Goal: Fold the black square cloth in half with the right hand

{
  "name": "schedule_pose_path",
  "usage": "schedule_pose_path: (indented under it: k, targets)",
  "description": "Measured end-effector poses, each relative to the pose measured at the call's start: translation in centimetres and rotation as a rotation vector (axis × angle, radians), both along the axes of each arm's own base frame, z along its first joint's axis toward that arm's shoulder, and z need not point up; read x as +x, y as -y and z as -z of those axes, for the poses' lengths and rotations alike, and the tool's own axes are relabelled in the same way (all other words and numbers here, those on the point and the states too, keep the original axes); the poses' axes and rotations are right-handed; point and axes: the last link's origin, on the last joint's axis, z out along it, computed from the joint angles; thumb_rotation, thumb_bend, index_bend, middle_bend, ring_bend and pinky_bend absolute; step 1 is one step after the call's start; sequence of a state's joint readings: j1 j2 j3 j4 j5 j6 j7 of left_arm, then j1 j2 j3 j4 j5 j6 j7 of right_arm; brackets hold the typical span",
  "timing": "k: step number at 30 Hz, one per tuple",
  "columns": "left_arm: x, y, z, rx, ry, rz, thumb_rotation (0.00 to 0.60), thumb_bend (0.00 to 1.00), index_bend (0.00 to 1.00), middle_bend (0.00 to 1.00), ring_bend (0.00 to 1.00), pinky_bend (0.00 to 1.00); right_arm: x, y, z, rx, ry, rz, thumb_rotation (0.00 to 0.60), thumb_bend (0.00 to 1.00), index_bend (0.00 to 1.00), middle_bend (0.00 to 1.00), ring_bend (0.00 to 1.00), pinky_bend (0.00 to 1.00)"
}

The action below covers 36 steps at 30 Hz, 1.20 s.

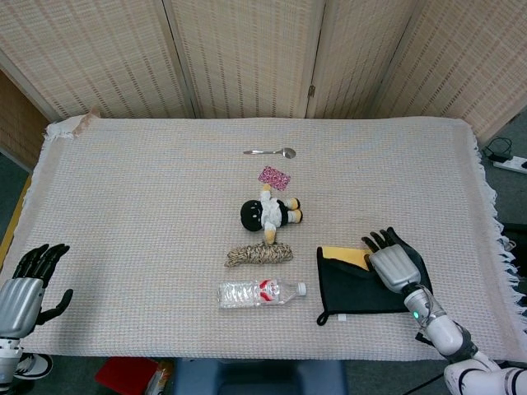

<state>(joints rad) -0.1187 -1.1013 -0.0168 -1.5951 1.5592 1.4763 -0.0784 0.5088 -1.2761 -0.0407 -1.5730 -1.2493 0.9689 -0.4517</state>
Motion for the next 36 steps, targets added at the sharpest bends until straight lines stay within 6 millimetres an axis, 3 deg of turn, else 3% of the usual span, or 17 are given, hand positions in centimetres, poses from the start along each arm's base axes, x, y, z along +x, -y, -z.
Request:
schedule_pose_path:
  k: [17, 29, 31, 34, 36]
  targets:
    - [0.5, 0.6, -0.8, 0.019, 0.027, 0.025, 0.600, 0.47, 0.13, 0.15, 0.06, 0.11, 1.0, -4.6, 1.0, 0.033, -0.152, -0.085, 0.600, 0.50, 0.66, 0.13, 0.03, 0.00]
    - [0.5, 0.5, -0.7, 0.013, 0.031, 0.028, 0.600, 0.48, 0.13, 0.15, 0.06, 0.11, 1.0, -6.3, 1.1, 0.047, -0.232, -0.090, 0.600, 0.51, 0.64, 0.11, 0.02, 0.00]
    - [0.5, 0.4, -0.7, 0.013, 0.031, 0.029, 0.600, 0.48, 0.13, 0.15, 0.06, 0.11, 0.9, -6.4, 1.1, 0.052, -0.245, -0.089, 0.600, 0.51, 0.56, 0.07, 0.01, 0.00]
    - [0.5, 0.3, -0.7, 0.013, 0.031, 0.027, 0.600, 0.48, 0.13, 0.15, 0.06, 0.11, 0.8, -6.5, 1.0, 0.061, -0.263, -0.075, 0.600, 0.51, 0.24, 0.00, 0.00, 0.00]
    - [0.5, 0.3, -0.7, 0.014, 0.031, 0.027, 0.600, 0.48, 0.13, 0.15, 0.06, 0.11, 0.9, -6.5, 1.0, 0.066, -0.259, -0.065, 0.600, 0.51, 0.11, 0.00, 0.00, 0.00]
